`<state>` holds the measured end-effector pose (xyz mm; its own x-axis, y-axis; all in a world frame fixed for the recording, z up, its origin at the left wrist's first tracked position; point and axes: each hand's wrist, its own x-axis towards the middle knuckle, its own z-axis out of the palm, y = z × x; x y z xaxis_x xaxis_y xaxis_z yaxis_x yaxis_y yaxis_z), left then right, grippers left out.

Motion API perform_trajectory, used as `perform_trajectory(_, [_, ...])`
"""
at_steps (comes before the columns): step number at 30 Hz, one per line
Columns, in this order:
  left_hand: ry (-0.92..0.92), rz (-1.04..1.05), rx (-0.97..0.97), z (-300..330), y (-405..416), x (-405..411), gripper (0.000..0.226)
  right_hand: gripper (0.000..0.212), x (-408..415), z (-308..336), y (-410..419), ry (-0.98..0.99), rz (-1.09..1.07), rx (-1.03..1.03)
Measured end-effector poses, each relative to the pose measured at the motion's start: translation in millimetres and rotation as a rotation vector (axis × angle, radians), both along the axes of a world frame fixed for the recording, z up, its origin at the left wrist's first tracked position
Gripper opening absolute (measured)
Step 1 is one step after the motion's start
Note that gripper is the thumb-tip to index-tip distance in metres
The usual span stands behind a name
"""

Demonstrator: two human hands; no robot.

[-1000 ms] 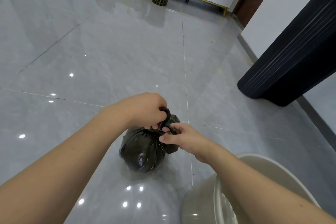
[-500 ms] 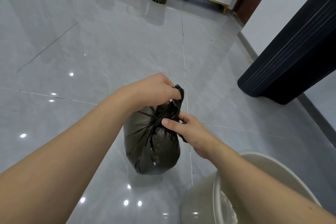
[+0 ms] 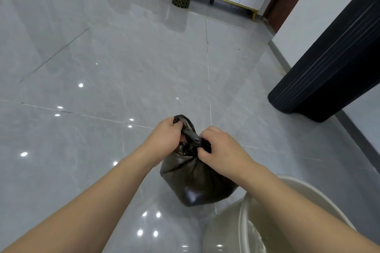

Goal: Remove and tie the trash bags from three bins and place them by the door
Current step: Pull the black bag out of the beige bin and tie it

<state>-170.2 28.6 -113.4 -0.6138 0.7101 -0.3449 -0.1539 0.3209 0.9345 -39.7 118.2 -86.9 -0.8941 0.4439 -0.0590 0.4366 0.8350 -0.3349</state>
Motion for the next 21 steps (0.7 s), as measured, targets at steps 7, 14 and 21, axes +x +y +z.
perform_trajectory(7, [-0.162, -0.07, -0.045, 2, -4, 3, 0.029, 0.033, 11, -3, -2, 0.118, 0.122, 0.176])
perform_trajectory(14, [-0.095, -0.072, -0.079, 3, -13, 12, 0.039, 0.018, 8, -3, 6, 0.153, -0.112, 0.017])
perform_trajectory(21, [0.641, -0.171, -0.184, -9, -13, 25, 0.008, 0.019, 0, 7, 6, -0.063, -0.294, -0.41])
